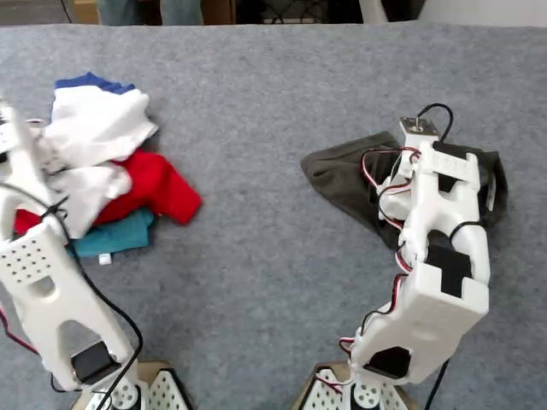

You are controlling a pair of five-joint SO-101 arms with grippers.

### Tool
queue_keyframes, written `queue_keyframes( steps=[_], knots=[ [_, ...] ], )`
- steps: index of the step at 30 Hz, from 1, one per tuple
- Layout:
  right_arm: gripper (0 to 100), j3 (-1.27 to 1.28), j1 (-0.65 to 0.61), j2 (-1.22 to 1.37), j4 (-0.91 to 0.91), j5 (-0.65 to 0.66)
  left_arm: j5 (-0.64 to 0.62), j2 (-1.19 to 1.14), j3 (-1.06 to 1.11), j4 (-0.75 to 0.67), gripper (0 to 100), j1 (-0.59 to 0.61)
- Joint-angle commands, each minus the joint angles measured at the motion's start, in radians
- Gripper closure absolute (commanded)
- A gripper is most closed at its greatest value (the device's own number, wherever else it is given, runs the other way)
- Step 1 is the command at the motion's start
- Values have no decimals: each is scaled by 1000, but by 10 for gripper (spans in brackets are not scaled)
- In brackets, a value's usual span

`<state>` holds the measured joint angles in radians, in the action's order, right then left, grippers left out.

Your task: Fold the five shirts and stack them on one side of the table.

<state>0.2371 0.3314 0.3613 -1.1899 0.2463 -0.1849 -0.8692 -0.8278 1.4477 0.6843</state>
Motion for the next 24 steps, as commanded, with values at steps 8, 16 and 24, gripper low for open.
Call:
queue_keyframes(
  steps=[8,16,24],
  knots=[
    [984,36,-20,13,37,-8,-71,0,-634,118,971,289],
    [985,22,-78,-7,23,-2,-161,8,-803,315,740,99],
    [985,-128,-443,-302,-233,-2,-157,32,-834,315,662,58]
  ],
)
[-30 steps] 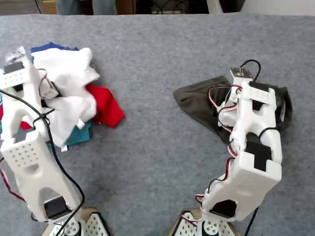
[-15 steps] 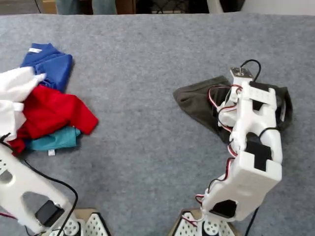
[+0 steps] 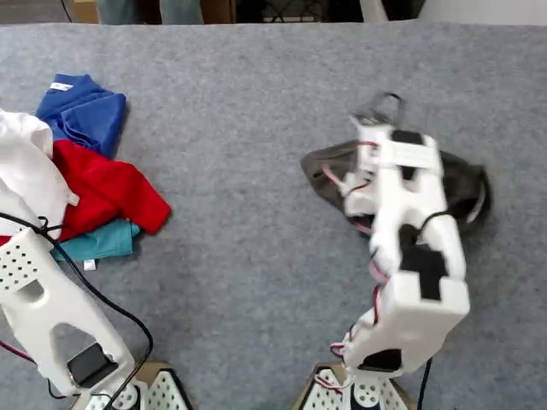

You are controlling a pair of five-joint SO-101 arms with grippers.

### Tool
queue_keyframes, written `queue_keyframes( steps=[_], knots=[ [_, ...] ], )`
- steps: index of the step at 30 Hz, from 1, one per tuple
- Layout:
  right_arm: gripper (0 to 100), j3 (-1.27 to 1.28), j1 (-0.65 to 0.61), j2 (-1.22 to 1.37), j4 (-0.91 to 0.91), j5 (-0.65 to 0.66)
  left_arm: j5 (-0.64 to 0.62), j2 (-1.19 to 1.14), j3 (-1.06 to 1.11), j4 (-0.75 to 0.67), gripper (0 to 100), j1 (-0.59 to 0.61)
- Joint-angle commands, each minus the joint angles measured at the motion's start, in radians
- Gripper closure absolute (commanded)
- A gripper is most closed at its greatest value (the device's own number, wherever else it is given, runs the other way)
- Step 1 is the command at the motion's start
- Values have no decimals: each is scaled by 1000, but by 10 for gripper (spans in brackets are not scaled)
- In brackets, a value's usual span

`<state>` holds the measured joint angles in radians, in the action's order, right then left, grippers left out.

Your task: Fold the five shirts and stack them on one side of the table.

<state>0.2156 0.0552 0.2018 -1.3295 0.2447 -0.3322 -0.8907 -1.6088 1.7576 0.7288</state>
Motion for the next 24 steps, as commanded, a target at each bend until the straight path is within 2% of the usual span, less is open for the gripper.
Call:
queue_keyframes(
  steps=[1,7,10,13,15,17,20,24],
  knots=[
    [985,-147,-229,-179,-129,0,-9,69,-53,5,662,27],
    [985,-487,-503,-289,-301,63,-8,132,-53,5,691,156],
    [985,-754,-588,-289,-391,71,-8,135,-53,5,691,216],
    [985,-1000,-611,-288,-430,54,-8,132,-45,5,693,259],
    [985,-1058,-571,-288,-433,41,-8,143,-15,5,691,277],
    [985,-1012,-476,-285,-433,40,-6,143,12,5,690,280],
    [985,-822,-318,-239,-430,60,54,143,41,5,690,260],
    [985,-526,-140,-165,-381,192,107,144,97,5,690,196]
  ],
)
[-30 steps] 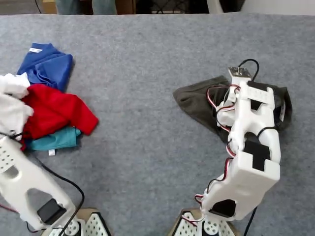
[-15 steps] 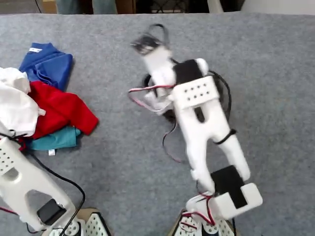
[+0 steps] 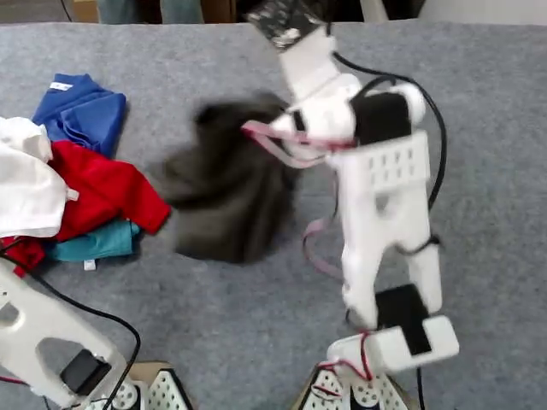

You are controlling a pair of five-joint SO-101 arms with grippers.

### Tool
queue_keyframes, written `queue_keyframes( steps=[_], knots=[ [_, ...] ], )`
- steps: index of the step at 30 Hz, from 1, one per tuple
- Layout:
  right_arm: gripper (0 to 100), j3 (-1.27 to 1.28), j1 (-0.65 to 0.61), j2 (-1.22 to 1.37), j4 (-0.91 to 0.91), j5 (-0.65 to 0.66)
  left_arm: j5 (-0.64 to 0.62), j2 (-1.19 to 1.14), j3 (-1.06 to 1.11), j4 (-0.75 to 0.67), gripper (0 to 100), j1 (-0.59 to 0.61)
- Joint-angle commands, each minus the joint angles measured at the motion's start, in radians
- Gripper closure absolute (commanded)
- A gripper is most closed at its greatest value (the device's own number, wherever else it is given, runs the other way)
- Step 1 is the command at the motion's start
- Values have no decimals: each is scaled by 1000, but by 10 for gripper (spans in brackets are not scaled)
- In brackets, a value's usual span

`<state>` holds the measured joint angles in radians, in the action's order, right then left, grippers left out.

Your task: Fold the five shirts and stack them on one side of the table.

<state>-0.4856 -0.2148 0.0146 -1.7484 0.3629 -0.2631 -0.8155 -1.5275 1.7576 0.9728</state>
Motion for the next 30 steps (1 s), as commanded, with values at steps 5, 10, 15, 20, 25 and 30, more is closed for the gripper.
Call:
queue_keyframes(
  steps=[5,10,15,20,25,30],
  knots=[
    [985,489,304,81,186,262,74,71,54,6,689,-165],
    [985,705,440,81,279,379,115,181,189,6,689,-334],
    [984,796,605,81,301,522,121,370,506,6,689,-568],
    [971,837,689,79,298,629,123,562,903,0,689,-858],
    [835,797,775,79,301,631,117,689,1288,-153,689,-1061],
    [807,651,876,79,262,626,115,769,1639,-394,689,-1009]
  ],
)
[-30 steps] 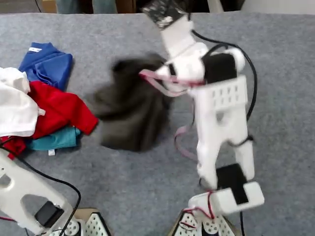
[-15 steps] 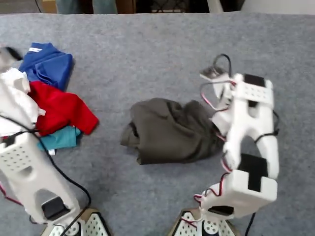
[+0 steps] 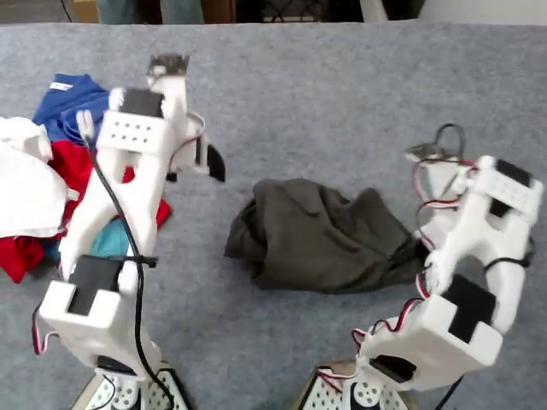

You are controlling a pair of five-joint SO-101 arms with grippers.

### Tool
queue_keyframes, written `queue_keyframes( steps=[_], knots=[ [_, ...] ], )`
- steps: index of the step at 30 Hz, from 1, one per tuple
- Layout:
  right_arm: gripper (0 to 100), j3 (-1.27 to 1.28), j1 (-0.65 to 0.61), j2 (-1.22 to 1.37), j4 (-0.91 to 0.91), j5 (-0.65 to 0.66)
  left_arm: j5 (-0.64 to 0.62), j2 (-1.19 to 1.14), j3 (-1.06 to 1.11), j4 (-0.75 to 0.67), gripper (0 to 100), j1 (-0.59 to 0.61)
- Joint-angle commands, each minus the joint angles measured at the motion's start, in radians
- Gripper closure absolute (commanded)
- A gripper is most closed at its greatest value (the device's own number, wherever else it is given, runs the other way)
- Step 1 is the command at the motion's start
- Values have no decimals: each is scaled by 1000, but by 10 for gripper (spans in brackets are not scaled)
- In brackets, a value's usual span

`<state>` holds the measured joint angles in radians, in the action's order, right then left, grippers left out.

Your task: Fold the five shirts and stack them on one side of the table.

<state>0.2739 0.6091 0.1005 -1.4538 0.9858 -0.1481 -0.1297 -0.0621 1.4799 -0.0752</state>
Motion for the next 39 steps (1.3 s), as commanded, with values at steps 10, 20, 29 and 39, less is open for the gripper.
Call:
queue_keyframes(
  steps=[10,20,29,39],
  knots=[
    [805,-426,-279,-5,-285,-192,9,207,604,-463,689,294],
    [806,-587,-1017,182,-296,-735,-26,210,720,-680,693,401],
    [910,-754,-1051,570,-261,-792,-51,212,713,-675,693,470],
    [985,-746,-760,506,-313,-781,-51,213,711,-681,693,464]
  ],
)
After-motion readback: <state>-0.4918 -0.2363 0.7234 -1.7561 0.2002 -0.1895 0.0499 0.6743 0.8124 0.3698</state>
